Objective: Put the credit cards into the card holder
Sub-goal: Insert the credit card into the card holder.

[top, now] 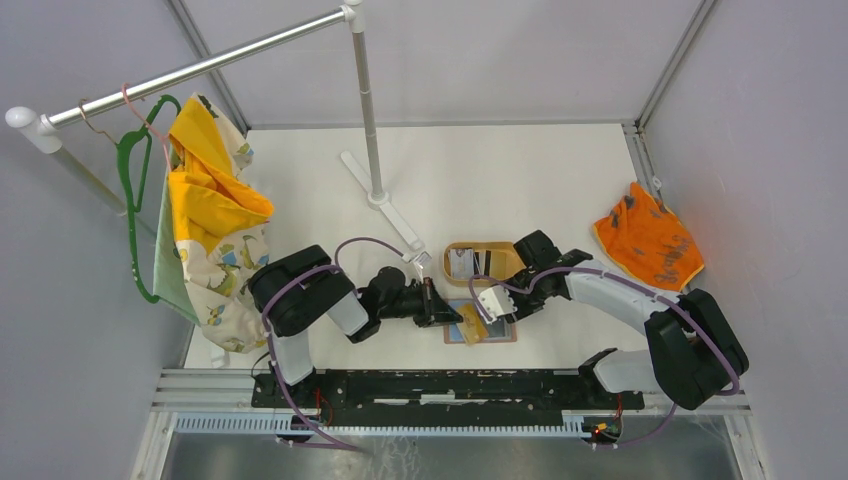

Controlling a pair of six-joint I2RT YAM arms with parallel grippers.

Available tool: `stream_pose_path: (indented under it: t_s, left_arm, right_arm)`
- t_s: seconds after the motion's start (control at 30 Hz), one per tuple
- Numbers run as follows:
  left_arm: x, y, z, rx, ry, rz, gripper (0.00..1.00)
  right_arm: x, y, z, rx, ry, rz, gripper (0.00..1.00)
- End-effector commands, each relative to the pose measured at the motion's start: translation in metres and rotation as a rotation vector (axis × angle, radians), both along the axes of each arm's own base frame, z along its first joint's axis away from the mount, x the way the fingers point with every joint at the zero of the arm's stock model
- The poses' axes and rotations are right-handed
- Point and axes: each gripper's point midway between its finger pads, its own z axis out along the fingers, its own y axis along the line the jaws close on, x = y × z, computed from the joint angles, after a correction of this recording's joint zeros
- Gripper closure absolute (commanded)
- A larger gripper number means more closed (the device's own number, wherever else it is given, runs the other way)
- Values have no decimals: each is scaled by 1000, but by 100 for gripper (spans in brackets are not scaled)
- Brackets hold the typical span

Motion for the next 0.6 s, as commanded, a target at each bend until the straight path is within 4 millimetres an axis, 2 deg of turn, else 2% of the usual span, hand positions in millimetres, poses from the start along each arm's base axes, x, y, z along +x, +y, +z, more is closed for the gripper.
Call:
stream_pose_path:
  t_s: [0.0, 0.57]
  left_arm:
    - [-8, -1, -7, 25, 17, -42, 98]
    - [-14, -5, -13, 7, 72, -67, 98]
  right_arm:
    - [-15, 5, -8, -2, 54, 26, 52]
    - [-14, 22, -7, 22, 27, 42, 52]
